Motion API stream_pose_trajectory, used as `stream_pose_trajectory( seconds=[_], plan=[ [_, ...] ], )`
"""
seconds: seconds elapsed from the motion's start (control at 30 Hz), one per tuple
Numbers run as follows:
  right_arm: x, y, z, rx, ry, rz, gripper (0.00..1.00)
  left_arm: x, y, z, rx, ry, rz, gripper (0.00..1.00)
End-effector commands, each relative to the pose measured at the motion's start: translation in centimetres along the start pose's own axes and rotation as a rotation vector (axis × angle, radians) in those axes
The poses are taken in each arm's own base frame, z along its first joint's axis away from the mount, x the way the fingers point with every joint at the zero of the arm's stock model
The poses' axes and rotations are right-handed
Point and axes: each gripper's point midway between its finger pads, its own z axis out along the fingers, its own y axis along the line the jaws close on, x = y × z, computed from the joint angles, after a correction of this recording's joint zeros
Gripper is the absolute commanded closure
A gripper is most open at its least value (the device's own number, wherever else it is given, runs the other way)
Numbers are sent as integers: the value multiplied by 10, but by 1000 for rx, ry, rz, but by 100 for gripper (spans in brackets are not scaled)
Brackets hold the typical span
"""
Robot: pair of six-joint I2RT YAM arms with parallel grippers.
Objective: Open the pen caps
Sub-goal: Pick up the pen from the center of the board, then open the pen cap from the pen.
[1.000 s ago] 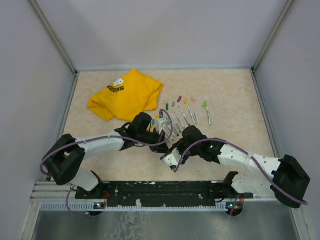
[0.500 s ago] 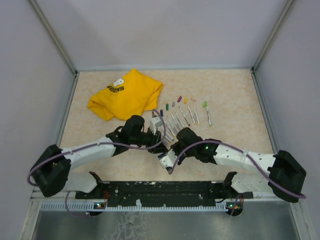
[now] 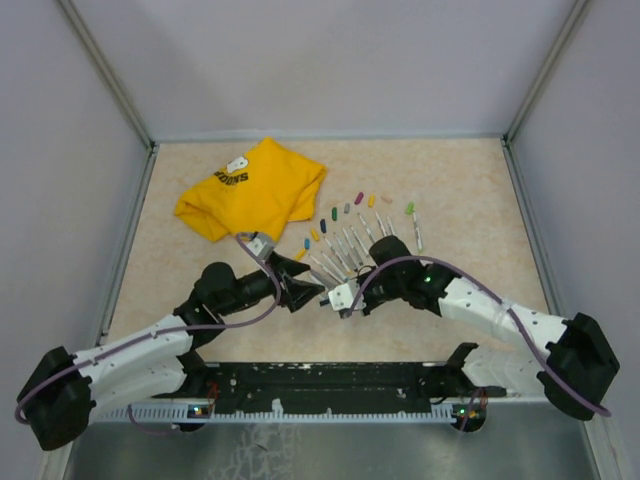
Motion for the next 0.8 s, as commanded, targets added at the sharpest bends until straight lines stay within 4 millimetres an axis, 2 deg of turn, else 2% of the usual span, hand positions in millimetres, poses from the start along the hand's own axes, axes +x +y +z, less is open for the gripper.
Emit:
stream_pose_trajectory(
  seconds=[0.0, 0.23, 0.33, 0.4, 0.5, 0.6, 0.77],
  plan=[
    [-39, -23, -19, 27, -174, 116, 100, -41, -15, -6, 62, -219, -1, 13],
    [-46, -24, -23, -29, -244, 259, 100, -54, -25, -12, 117, -294, 50, 9],
    [-50, -27, -27, -32, -279, 312, 100, -61, -30, -24, 145, -375, 102, 7],
    [-53, -30, -28, -38, -294, 350, 100, -65, -35, -38, 169, -452, 125, 1],
    [-56, -36, -29, -35, -309, 429, 100, -70, -39, -52, 186, -534, 141, 1],
    [-54, -46, -28, -14, -301, 553, 100, -69, -37, -51, 182, -531, 131, 1],
    [-57, -52, -25, -36, -322, 664, 100, -65, -27, -39, 150, -510, 33, 1]
  ],
)
